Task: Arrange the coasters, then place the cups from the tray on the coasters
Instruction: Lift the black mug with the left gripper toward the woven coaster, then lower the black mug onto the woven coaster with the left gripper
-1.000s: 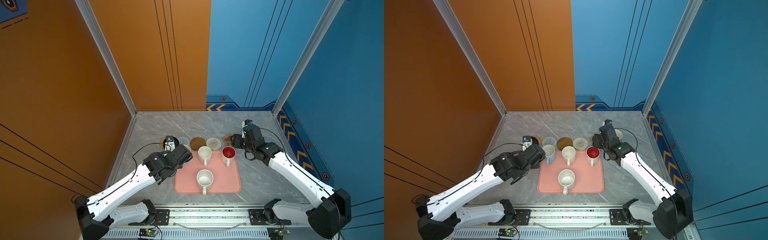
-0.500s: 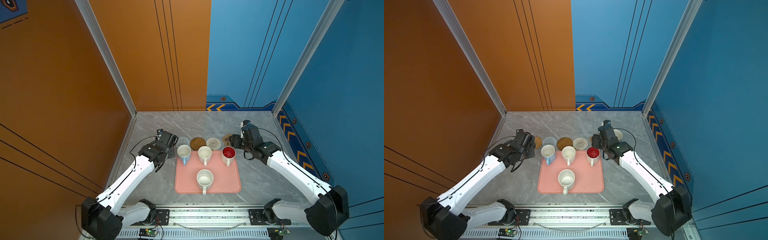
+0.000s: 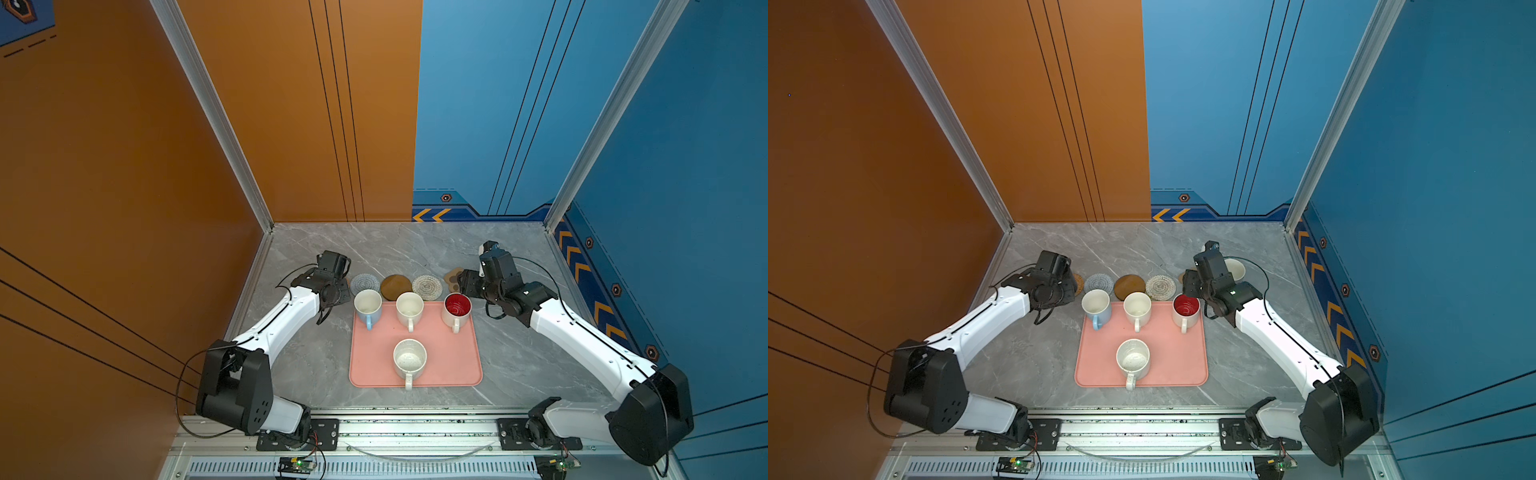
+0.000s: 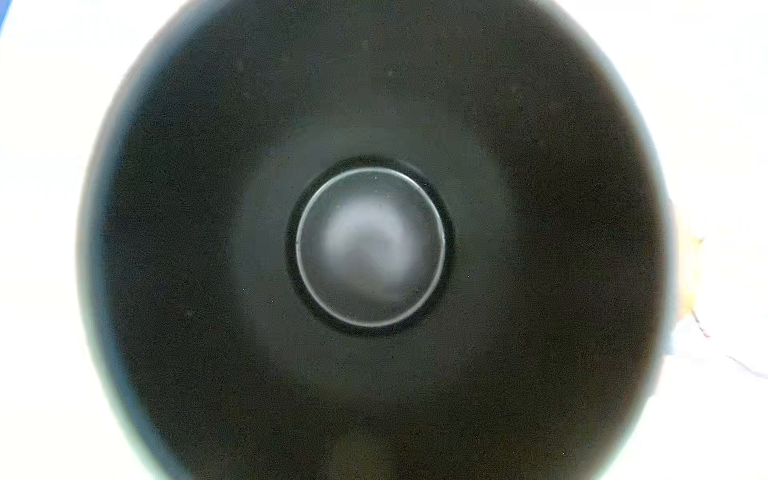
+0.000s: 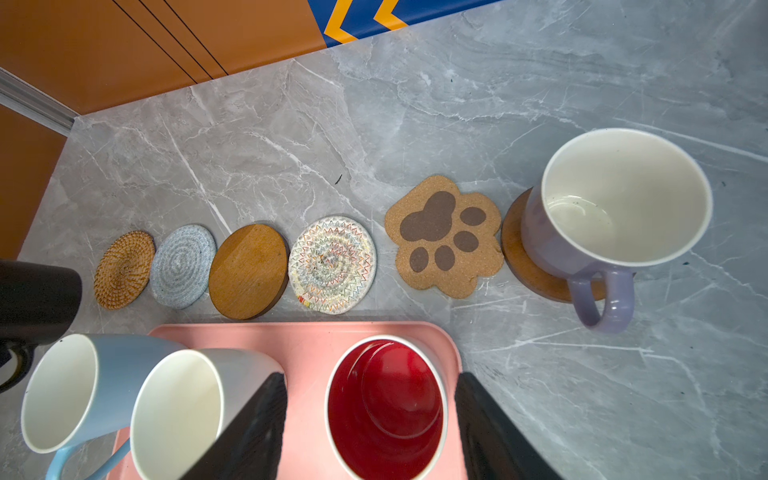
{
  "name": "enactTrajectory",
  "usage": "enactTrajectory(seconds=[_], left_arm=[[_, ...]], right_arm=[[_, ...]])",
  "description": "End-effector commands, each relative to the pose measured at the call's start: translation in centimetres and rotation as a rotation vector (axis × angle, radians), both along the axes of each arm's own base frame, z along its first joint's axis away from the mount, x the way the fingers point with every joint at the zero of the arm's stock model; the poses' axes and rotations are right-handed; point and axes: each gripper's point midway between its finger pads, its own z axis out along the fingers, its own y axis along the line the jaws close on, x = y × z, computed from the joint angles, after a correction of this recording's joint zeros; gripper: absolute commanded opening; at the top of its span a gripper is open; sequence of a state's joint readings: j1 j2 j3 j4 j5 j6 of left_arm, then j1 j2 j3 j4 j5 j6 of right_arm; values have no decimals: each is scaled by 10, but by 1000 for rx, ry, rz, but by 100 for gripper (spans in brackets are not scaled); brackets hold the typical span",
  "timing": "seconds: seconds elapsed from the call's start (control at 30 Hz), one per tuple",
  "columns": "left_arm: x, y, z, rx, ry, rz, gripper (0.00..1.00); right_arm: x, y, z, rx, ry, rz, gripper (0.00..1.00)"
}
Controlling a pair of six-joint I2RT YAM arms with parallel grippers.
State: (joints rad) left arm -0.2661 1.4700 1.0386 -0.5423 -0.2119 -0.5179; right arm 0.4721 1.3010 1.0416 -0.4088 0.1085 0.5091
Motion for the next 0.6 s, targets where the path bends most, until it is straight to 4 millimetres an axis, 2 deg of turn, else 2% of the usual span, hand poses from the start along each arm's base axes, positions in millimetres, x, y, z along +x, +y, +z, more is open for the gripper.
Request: enactTrajectory(seconds=[0.0, 0.3, 0.57], left_arm=[[33, -3, 15, -30, -105, -11, 0], [57, 0, -5, -47, -107, 6, 0], [67, 5, -16, -43, -97, 14, 0]], right_arm=[[5, 1, 7, -14, -13, 6, 63], [7, 0, 5, -23, -7, 4, 63], [7, 1, 3, -26, 4, 9, 63]])
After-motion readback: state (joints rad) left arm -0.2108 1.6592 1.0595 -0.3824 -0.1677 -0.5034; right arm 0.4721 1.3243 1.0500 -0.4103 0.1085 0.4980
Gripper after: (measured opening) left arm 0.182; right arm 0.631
